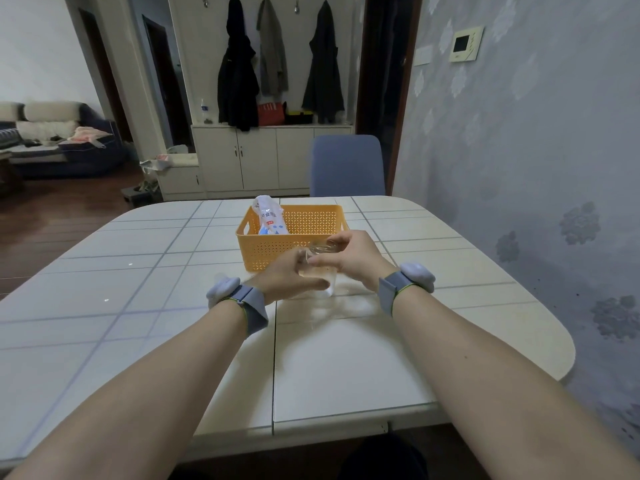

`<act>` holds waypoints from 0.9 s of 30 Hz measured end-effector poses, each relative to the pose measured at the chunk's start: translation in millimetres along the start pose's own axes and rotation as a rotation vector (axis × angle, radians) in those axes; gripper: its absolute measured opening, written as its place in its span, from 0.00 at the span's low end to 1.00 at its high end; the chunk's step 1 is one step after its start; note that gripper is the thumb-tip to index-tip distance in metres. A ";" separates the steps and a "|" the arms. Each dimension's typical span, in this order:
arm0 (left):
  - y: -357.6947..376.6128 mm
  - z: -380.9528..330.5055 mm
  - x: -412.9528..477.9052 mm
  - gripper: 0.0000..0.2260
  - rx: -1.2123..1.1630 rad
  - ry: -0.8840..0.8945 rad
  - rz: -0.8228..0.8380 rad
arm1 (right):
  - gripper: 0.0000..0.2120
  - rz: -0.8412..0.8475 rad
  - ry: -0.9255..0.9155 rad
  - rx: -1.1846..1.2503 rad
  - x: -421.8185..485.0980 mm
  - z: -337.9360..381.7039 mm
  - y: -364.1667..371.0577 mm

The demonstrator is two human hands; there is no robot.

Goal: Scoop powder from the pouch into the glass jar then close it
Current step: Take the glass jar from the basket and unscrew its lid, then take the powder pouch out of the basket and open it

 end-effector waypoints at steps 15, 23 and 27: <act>-17.4 -6.1 2.2 0.14 0.642 -0.069 0.006 | 0.35 0.022 -0.125 -0.298 -9.1 29.3 -8.8; -60.6 -60.9 20.4 0.08 0.795 -0.122 -0.115 | 0.20 0.108 -0.195 -0.667 21.1 89.5 -10.2; -79.4 -72.7 39.6 0.11 0.873 -0.122 -0.150 | 0.20 0.139 -0.193 -0.749 45.3 100.1 0.2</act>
Point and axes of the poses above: each hand's wrist, its own x-axis towards the middle knuckle, its own y-axis out of the palm, z = x × y, the point moved 4 cm from there along x, towards the middle knuckle, and after that the axes turned 13 degrees about -x, right-handed, at the moved point
